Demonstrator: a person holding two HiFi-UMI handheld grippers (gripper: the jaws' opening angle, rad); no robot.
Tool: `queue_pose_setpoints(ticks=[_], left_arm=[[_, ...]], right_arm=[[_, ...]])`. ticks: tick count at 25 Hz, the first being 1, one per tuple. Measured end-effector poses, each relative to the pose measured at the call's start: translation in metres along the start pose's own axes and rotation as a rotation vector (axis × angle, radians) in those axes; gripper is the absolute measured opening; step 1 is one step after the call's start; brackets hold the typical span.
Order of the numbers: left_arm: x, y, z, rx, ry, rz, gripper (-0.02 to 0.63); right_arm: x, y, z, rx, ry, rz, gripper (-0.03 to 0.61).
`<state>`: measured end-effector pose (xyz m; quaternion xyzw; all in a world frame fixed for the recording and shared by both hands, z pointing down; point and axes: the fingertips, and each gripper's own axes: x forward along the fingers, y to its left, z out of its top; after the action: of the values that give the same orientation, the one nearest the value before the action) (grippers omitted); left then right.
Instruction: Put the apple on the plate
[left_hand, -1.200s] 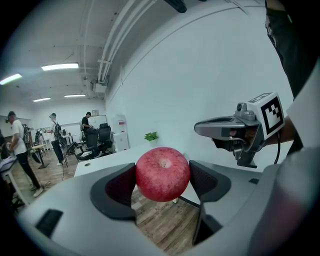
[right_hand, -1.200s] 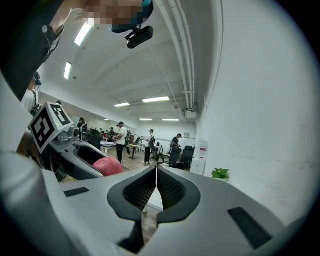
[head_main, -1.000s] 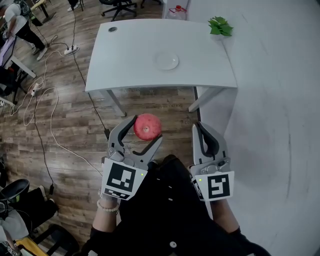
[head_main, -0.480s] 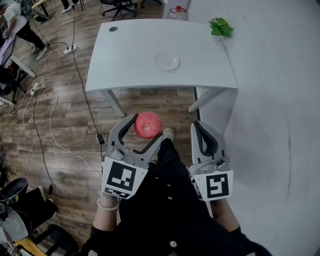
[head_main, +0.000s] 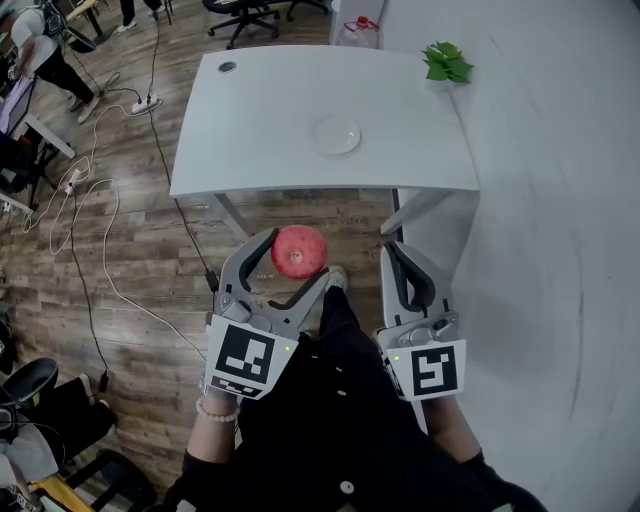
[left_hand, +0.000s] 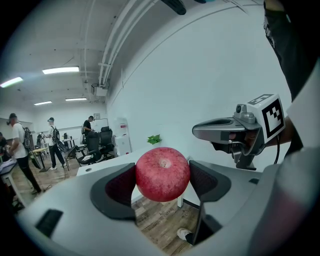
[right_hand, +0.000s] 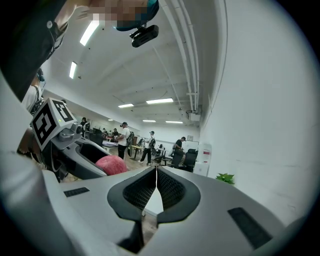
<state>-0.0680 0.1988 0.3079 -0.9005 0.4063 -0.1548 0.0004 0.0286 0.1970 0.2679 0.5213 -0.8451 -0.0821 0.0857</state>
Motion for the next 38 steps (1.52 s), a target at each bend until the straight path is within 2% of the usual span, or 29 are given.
queue_pose_setpoints(ticks=[2,5,8,10,16,20,24,28,31,38], left_arm=[[0.010,0.002,0.002,0.022,-0.010,-0.003,0.350],[0.025,0.006,0.008,-0.007,-0.001,0.017,0.351],[0.039,0.014,0.011,0.035,-0.010,0.015,0.351],[0.044,0.020,0.012,0.036,-0.006,0.025,0.351],[0.065,0.039,0.018,-0.037,0.023,0.072,0.351],[0.088,0.049,0.021,0.027,0.012,0.061,0.350],[0.110,0.062,0.027,-0.025,0.026,0.098,0.351],[0.130,0.072,0.030,-0.030,0.027,0.104,0.351],[0.153,0.078,0.031,-0.074,0.048,0.127,0.351],[0.182,0.088,0.041,-0.050,0.052,0.140,0.351]], right_arm=[[0.007,-0.009,-0.003,0.000,0.002,0.008,0.043],[0.020,-0.023,-0.005,0.002,0.001,0.024,0.043],[0.036,-0.033,-0.008,0.002,0.001,0.047,0.043],[0.048,-0.037,-0.008,0.004,-0.001,0.060,0.043],[0.076,-0.054,-0.012,0.016,-0.004,0.079,0.043],[0.095,-0.070,-0.017,0.021,-0.004,0.096,0.043],[0.116,-0.089,-0.025,0.023,0.004,0.117,0.043],[0.137,-0.104,-0.029,0.027,-0.003,0.136,0.043],[0.152,-0.120,-0.038,0.023,0.008,0.156,0.043],[0.177,-0.145,-0.042,0.028,0.020,0.190,0.043]])
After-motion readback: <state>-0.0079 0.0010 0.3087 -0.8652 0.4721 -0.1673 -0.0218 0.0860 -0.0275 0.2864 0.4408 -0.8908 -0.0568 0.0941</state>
